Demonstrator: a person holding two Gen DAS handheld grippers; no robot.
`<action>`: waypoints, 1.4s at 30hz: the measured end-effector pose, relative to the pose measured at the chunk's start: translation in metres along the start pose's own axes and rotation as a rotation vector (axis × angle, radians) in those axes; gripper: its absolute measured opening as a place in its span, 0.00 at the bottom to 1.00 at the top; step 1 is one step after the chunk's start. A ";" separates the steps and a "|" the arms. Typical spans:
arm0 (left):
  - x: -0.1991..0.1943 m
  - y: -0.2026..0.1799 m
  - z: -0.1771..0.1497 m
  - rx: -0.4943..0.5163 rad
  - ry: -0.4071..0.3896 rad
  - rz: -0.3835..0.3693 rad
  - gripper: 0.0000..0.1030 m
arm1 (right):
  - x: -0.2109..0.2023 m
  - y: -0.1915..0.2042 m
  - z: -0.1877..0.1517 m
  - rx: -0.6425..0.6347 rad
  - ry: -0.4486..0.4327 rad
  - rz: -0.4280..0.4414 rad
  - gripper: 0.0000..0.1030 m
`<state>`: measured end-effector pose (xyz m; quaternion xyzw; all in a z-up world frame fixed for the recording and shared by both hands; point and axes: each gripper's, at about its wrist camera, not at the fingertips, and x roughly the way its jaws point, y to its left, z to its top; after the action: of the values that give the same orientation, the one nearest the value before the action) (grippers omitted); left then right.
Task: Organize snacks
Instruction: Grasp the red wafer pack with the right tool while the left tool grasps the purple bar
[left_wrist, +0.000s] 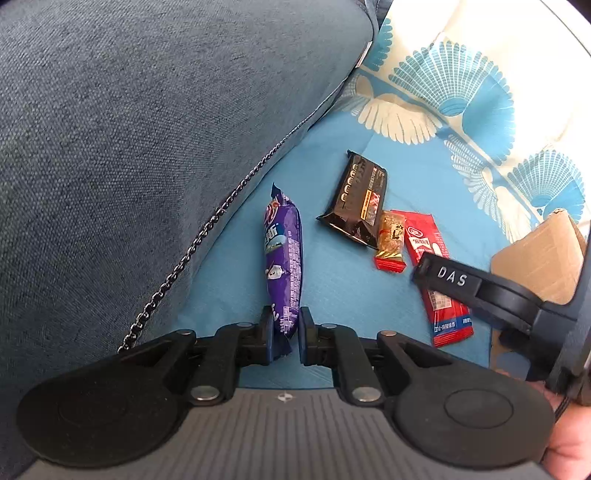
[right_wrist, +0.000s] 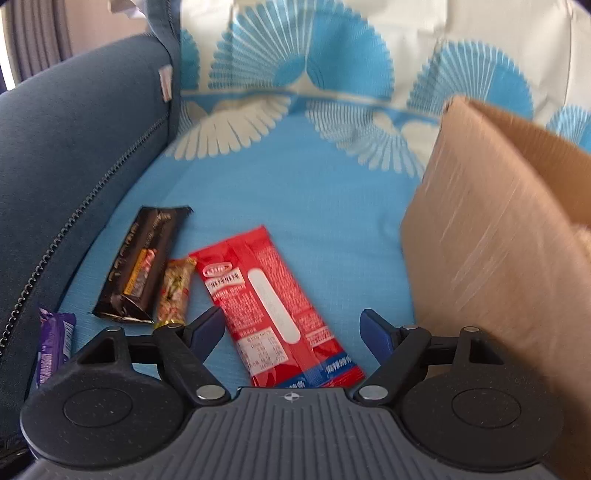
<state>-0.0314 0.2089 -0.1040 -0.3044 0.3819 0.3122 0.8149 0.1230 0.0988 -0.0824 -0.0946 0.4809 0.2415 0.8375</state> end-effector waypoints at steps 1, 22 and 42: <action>0.000 0.000 0.000 0.001 0.000 0.001 0.13 | 0.002 -0.003 -0.001 0.023 0.005 0.017 0.80; 0.004 -0.001 0.000 0.033 -0.019 0.012 0.13 | -0.030 0.004 -0.025 -0.026 -0.008 0.041 0.42; -0.028 0.008 -0.011 0.028 -0.017 -0.127 0.12 | -0.095 0.007 -0.072 -0.087 0.020 0.103 0.41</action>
<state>-0.0568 0.1985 -0.0889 -0.3139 0.3592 0.2573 0.8403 0.0246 0.0465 -0.0382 -0.1083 0.4828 0.3039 0.8141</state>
